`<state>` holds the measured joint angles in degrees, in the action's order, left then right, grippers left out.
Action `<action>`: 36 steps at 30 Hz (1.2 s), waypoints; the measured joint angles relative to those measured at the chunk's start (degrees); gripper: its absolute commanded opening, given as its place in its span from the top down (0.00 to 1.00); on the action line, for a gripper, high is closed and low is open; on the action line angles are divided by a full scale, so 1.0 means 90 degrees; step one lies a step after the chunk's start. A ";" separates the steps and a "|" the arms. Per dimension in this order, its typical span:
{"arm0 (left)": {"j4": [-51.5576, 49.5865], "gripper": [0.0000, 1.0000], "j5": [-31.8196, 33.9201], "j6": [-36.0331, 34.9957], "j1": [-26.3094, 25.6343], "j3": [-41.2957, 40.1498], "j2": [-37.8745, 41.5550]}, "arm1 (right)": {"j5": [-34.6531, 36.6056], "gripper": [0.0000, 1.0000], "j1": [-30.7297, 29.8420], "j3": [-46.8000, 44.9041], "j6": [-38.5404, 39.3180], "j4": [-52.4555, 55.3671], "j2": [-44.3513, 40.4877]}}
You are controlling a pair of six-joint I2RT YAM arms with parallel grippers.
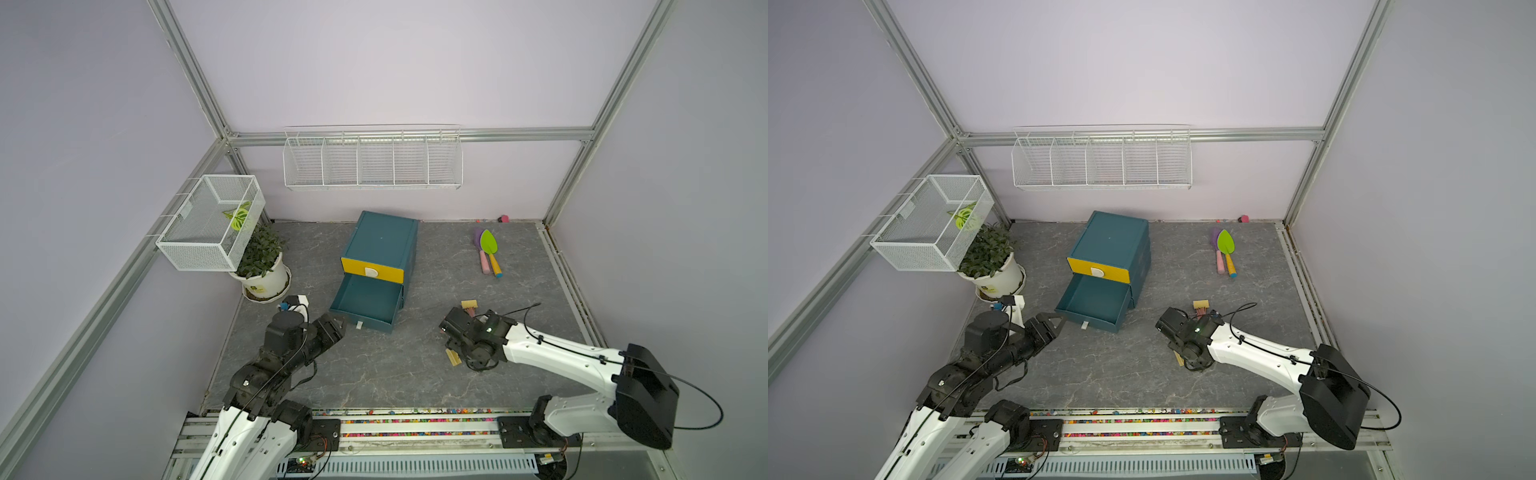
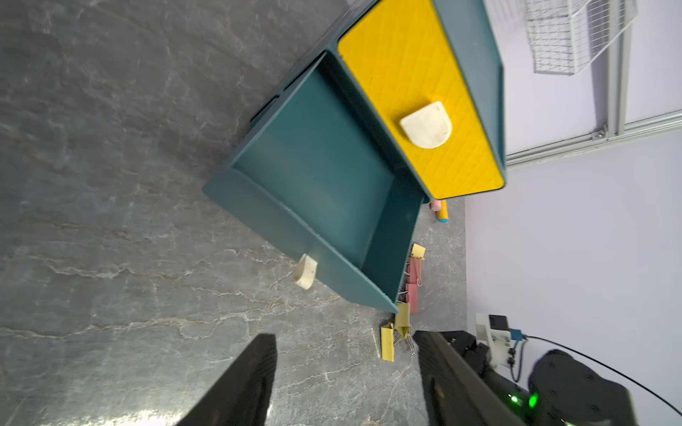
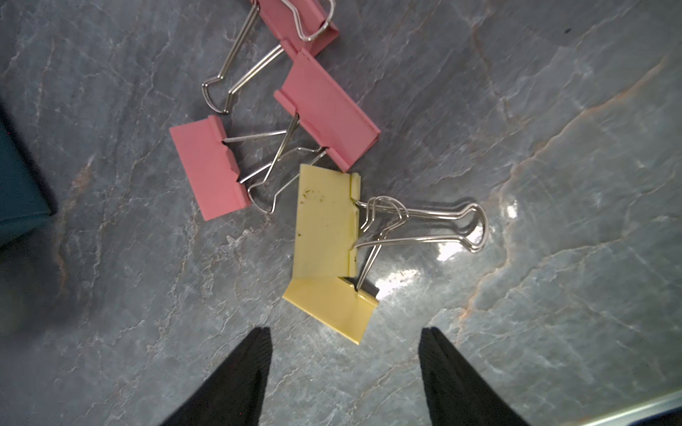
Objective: Put the binder clips in the drawer according to color
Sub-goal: Pick up the binder clip at the center of the board.
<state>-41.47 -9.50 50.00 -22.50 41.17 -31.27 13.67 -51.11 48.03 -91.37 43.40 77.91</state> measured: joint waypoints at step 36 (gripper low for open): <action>-0.0372 0.35 0.0236 -0.1234 0.0000 0.0845 -0.0583 | -0.0656 0.45 0.0755 -0.0194 -0.0233 -0.0918 0.0559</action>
<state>-44.82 -7.38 38.89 -22.50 48.77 -36.51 7.77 -44.31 46.28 -93.47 35.14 82.94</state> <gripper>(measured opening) 0.646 0.551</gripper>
